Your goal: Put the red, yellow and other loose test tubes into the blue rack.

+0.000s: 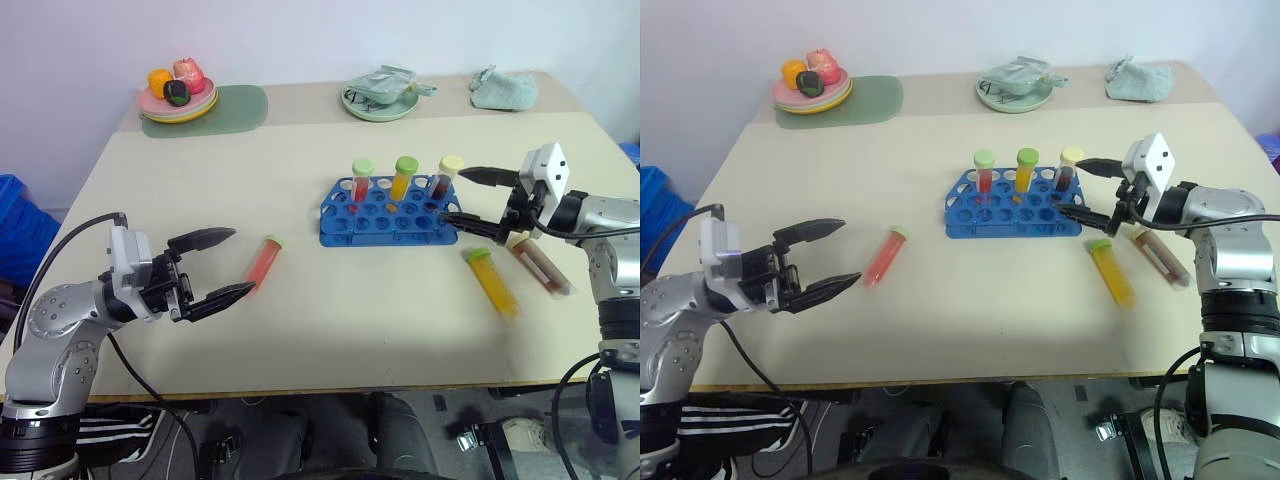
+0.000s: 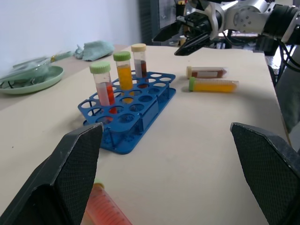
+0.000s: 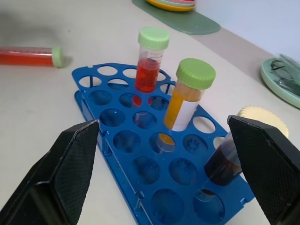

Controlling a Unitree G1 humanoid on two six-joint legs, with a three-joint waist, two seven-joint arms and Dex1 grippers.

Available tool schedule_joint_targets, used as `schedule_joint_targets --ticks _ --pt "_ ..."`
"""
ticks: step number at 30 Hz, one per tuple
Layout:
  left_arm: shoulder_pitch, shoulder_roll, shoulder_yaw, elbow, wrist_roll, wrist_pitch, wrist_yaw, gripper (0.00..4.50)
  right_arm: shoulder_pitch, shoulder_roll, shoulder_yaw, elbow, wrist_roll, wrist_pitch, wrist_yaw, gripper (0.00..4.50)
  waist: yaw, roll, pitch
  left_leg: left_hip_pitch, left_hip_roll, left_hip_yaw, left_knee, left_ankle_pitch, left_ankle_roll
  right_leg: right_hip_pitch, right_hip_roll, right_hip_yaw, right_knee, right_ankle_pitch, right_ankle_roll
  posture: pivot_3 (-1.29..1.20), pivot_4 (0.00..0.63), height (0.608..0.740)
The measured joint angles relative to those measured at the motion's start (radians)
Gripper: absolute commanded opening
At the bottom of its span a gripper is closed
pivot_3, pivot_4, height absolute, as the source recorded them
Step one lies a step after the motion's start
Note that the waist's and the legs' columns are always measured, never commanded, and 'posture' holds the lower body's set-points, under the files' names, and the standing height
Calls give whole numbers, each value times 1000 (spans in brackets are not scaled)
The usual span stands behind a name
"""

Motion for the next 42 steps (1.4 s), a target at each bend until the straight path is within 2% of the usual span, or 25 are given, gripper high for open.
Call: schedule_joint_targets --ticks 9,17,20,27,33,36,42 --pt "-55 0 -5 39 6 -7 -22 4462 0 0 0 -3 -20 5 -44 4500 0 0 0 0 0 1 0 0 0 0 0 0 0 0 0 0 150 740" --pt "-135 -5 -25 118 26 -36 -58 4462 -2 -7 -3 -33 -36 112 -148 4500 1 0 0 0 1 2 0 0 0 0 2 1 -1 1 -1 0 150 740" --pt "-184 -21 -49 176 44 -63 -70 4462 -19 -35 7 -61 -61 227 -208 4500 2 0 0 0 2 2 0 0 0 0 2 1 -1 1 -1 0 150 740" --pt "-254 -74 -101 222 57 -80 -100 4462 -95 -224 63 -71 -106 591 -208 4500 1 0 0 -2 3 3 0 -1 1 -2 3 1 -2 1 -1 0 150 740" --pt "-254 -109 -142 222 62 -82 -108 4462 -201 -374 230 -79 -109 937 -87 4500 1 0 0 -4 7 8 0 -1 1 -5 6 4 -2 2 -2 0 150 740" --pt "-252 -113 -144 222 62 -82 -108 4462 -225 -423 338 -77 -133 1024 -34 4500 2 0 0 -7 7 10 1 -1 1 -8 6 5 -2 3 -2 0 150 740" --pt "-245 -134 -176 198 63 -80 -91 4462 -266 -418 490 0 -212 1072 -24 4500 2 0 0 -8 7 13 1 -1 1 -9 6 6 -2 3 -2 0 150 740"
